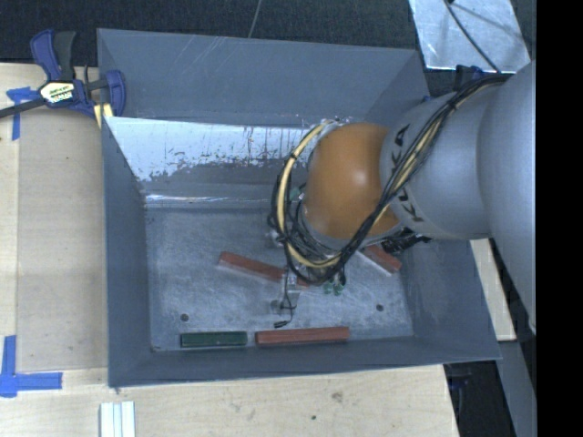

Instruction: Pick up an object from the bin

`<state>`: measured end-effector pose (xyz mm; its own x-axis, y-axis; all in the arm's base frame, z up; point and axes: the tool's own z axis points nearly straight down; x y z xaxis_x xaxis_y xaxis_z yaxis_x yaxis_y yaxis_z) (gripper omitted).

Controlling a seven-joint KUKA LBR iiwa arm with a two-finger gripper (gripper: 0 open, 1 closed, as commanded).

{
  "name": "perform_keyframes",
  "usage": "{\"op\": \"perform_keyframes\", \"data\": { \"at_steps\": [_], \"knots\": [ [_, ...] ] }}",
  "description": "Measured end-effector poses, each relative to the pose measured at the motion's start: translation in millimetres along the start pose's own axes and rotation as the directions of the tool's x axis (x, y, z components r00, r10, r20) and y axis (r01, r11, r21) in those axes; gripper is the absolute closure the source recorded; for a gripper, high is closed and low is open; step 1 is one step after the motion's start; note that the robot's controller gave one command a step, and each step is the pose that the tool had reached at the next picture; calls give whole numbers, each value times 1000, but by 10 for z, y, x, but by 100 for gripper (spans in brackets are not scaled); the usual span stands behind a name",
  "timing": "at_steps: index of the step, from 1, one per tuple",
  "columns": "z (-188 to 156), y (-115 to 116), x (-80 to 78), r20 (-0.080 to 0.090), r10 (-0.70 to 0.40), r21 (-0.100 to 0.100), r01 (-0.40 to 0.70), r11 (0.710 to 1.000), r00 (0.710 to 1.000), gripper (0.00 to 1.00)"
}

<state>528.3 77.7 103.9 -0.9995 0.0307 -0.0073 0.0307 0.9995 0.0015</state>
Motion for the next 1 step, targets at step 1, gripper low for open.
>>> {"op": "perform_keyframes", "data": {
  "at_steps": [1],
  "knots": [
    [31, 80, -168, -3, -27, 1, 27, 1000, 1000, 0]
  ]
}}
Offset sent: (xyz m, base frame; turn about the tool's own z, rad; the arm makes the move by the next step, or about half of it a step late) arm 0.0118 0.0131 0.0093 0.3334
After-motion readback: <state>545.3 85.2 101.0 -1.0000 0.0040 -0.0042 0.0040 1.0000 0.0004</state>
